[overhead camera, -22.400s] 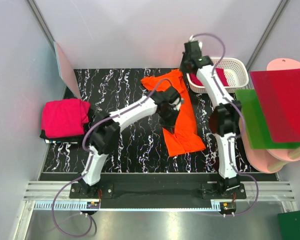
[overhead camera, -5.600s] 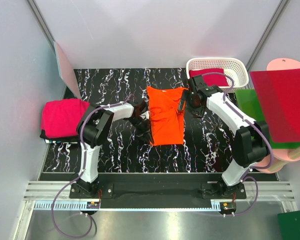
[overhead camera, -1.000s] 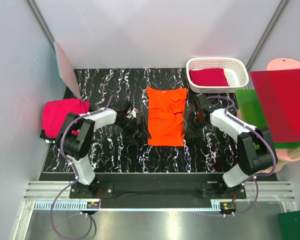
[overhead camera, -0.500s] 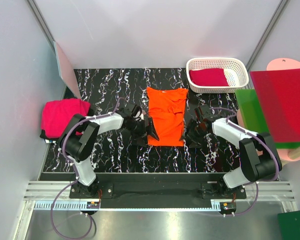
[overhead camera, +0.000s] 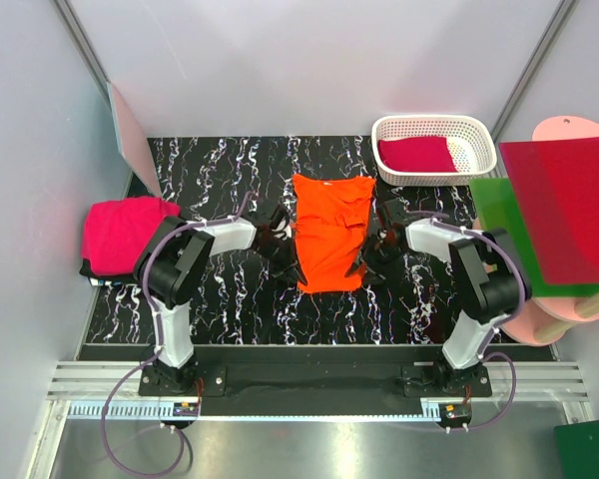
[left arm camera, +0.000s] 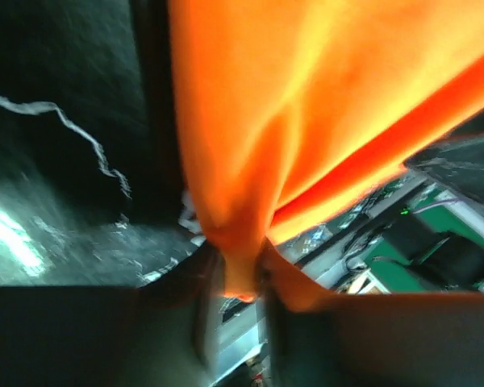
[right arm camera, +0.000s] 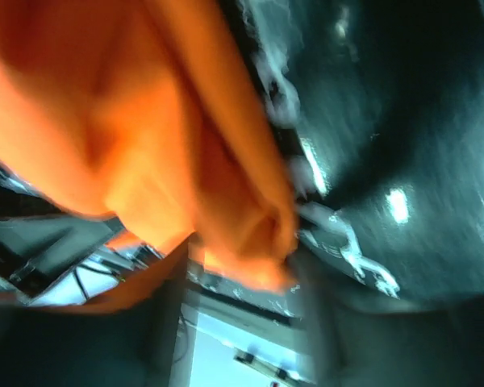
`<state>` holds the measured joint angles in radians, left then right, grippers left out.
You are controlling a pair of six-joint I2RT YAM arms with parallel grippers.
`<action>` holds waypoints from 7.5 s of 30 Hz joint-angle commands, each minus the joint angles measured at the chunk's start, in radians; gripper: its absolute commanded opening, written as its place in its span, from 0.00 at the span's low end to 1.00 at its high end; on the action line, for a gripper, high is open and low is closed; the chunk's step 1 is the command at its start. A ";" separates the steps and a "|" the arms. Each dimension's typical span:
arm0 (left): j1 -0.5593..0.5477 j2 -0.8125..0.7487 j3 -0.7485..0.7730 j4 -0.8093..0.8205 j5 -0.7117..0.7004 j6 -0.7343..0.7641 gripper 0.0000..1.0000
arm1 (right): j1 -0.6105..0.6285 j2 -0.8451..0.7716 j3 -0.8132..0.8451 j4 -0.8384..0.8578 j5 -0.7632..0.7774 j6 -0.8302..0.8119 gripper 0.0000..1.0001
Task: Fold and stack the t-shirts
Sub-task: Grab one side of the 2/3 rectangular tshirt with both arms, then fold the long partially folded tshirt into a neat square, then smooth out wrinkles on the folded tshirt
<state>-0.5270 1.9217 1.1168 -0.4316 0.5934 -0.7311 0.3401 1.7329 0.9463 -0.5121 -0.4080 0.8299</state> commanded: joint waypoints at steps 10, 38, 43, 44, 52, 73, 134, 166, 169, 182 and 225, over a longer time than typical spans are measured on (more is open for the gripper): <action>0.009 -0.016 0.098 -0.165 -0.046 0.038 0.00 | 0.005 0.030 0.200 -0.239 -0.066 -0.138 0.00; -0.059 -0.179 0.336 -0.414 0.080 -0.014 0.00 | 0.005 -0.083 0.426 -0.505 -0.085 -0.291 0.00; -0.054 -0.098 0.484 -0.417 0.111 -0.036 0.01 | 0.004 -0.013 0.535 -0.520 -0.035 -0.313 0.00; -0.051 -0.084 0.503 -0.418 0.121 -0.042 0.01 | 0.004 0.000 0.563 -0.520 -0.020 -0.316 0.00; 0.008 0.083 0.641 -0.418 0.155 -0.062 0.02 | 0.004 0.172 0.707 -0.520 0.080 -0.356 0.01; 0.193 0.275 0.931 -0.300 0.253 -0.100 0.99 | -0.012 0.412 0.988 -0.525 0.354 -0.313 0.00; 0.154 0.016 0.423 -0.334 0.013 0.139 0.00 | -0.027 0.617 1.247 -0.304 0.250 -0.397 0.00; 0.084 0.097 0.503 -0.242 0.037 0.032 0.00 | -0.024 0.320 1.005 -0.256 0.215 -0.417 0.00; 0.084 0.102 0.499 -0.242 0.029 0.024 0.00 | -0.024 0.336 0.948 -0.243 0.204 -0.416 0.00; 0.047 0.296 0.710 0.103 0.172 -0.269 0.23 | -0.026 0.583 1.017 -0.295 0.285 -0.407 0.00; 0.149 -0.162 0.299 -0.192 -0.032 0.116 0.99 | -0.023 0.099 0.612 -0.183 0.071 -0.347 0.99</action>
<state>-0.4416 1.7836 1.4185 -0.5144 0.7158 -0.6918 0.3077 1.8866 1.5791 -0.7570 -0.2314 0.4286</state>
